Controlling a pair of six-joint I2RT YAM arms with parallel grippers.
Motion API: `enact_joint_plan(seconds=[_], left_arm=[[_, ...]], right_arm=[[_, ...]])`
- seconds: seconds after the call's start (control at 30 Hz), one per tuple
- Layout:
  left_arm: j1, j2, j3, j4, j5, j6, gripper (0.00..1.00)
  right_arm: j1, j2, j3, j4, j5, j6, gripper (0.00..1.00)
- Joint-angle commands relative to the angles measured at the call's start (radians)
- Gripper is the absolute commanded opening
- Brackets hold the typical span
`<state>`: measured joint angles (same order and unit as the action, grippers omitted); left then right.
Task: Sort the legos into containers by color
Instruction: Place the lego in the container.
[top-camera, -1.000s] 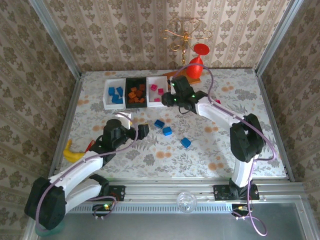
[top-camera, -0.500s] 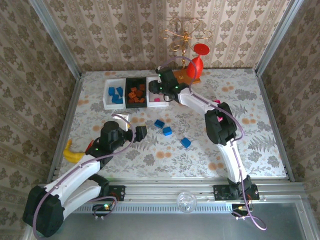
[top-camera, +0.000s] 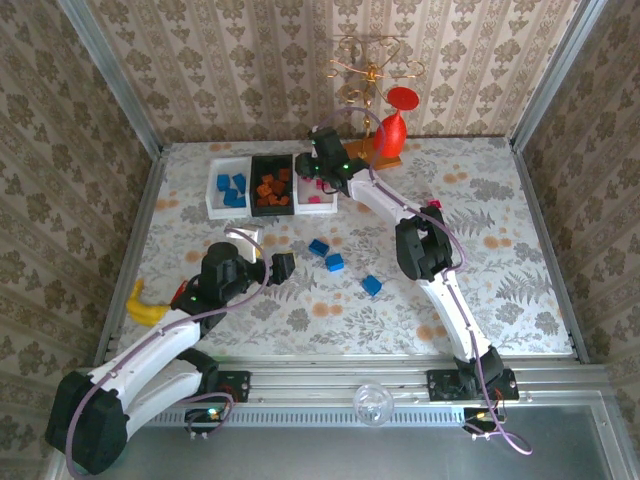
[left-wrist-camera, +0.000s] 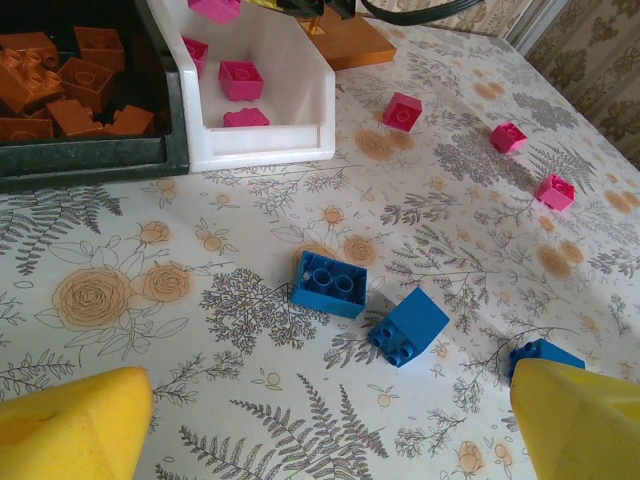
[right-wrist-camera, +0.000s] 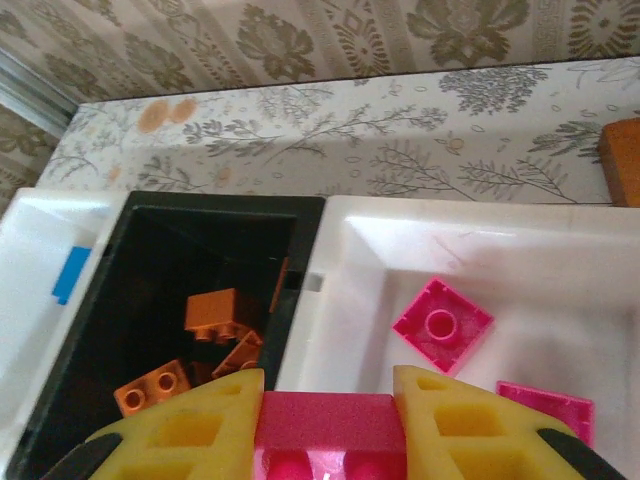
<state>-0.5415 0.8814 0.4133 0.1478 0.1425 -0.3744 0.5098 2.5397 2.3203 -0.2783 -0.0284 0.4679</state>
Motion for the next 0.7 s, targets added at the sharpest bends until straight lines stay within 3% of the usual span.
enact_joint_plan(seconds=[0.0, 0.1, 0.23, 0.4, 0.53, 0.67], left_arm=[[0.008, -0.011, 0.007, -0.015, 0.015, -0.015, 0.93], [0.008, -0.009, 0.005, -0.011, 0.014, -0.021, 0.93], [0.008, -0.007, 0.011, -0.010, 0.014, -0.022, 0.93], [0.006, 0.006, 0.028, -0.002, 0.035, -0.020, 0.93], [-0.013, 0.029, 0.026, 0.058, 0.072, -0.005, 0.93], [-0.044, 0.074, 0.031, 0.112, 0.071, 0.003, 0.93]], right_arm=[[-0.020, 0.016, 0.040, -0.050, 0.044, -0.012, 0.30], [-0.030, 0.020, 0.044, -0.056, 0.022, -0.014, 0.35], [-0.034, 0.006, 0.047, -0.077, -0.023, -0.025, 0.51], [-0.037, -0.098, -0.013, -0.095, -0.077, -0.062, 0.61], [-0.040, -0.310, -0.293, -0.009, -0.086, -0.098, 0.64], [-0.060, -0.533, -0.641, 0.066, 0.030, -0.112, 0.68]])
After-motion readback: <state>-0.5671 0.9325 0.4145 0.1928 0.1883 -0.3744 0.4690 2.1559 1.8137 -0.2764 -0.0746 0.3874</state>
